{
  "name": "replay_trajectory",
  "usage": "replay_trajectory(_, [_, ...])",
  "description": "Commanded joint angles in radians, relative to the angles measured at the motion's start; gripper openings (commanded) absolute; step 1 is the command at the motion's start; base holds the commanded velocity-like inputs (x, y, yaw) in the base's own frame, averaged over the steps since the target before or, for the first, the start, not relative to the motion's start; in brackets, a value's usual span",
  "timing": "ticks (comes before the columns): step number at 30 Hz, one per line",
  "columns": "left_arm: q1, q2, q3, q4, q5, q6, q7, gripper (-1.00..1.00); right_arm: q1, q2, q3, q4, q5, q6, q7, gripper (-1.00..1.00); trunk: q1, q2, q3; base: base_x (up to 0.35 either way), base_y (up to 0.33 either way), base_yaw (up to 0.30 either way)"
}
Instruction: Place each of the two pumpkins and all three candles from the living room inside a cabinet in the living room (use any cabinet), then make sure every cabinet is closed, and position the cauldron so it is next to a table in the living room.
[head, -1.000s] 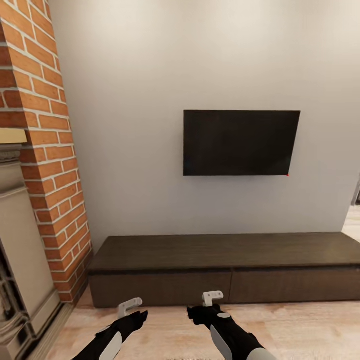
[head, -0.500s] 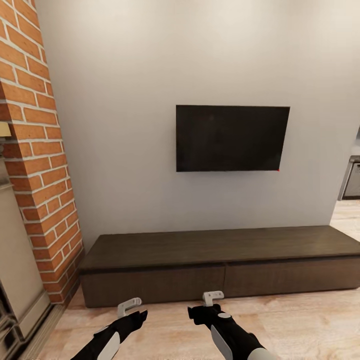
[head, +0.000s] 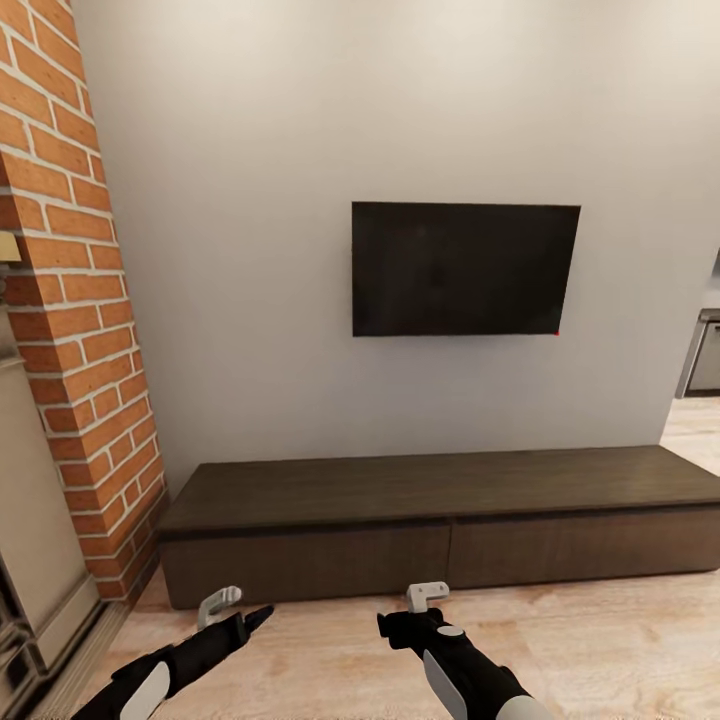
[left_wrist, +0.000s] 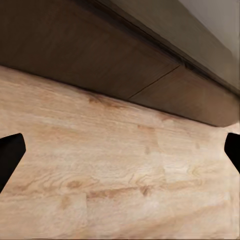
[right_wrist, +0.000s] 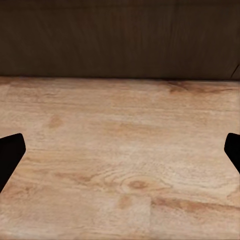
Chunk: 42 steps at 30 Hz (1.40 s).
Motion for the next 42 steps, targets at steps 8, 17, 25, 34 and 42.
replay_trajectory(8, [0.000, 0.042, 0.038, 0.002, 0.011, 0.098, -0.260, 1.00, -0.001, -0.001, 0.007, -0.002, -0.013, -0.006, -0.003, 1.00, 0.031, -0.057, -0.026, 0.000, 0.000, 0.000])
replay_trajectory(17, [0.000, 0.059, 0.026, 0.006, -0.008, 0.188, -0.485, 1.00, -0.001, -0.001, 0.006, -0.002, -0.016, -0.024, -0.004, 1.00, 0.065, -0.120, -0.054, 0.000, 0.000, 0.000])
replay_trajectory(25, [0.001, 0.061, -0.004, 0.004, -0.068, 0.211, -0.683, 1.00, -0.001, -0.001, 0.002, -0.001, -0.020, -0.032, -0.007, 1.00, 0.096, -0.176, -0.080, 0.000, 0.000, 0.000])
replay_trajectory(34, [-0.004, 0.100, -0.004, -0.120, -0.080, 0.318, -0.871, 1.00, 0.000, -0.001, -0.045, 0.000, -0.203, -0.104, -0.002, 1.00, 0.130, -0.239, -0.108, 0.000, 0.000, 0.000])
replay_trajectory(42, [-0.004, 0.092, -0.001, -0.212, -0.081, 0.351, -0.856, 1.00, -0.001, -0.001, -0.043, 0.000, -0.246, -0.111, 0.002, 1.00, 0.161, -0.295, -0.133, 0.000, 0.000, 0.000])
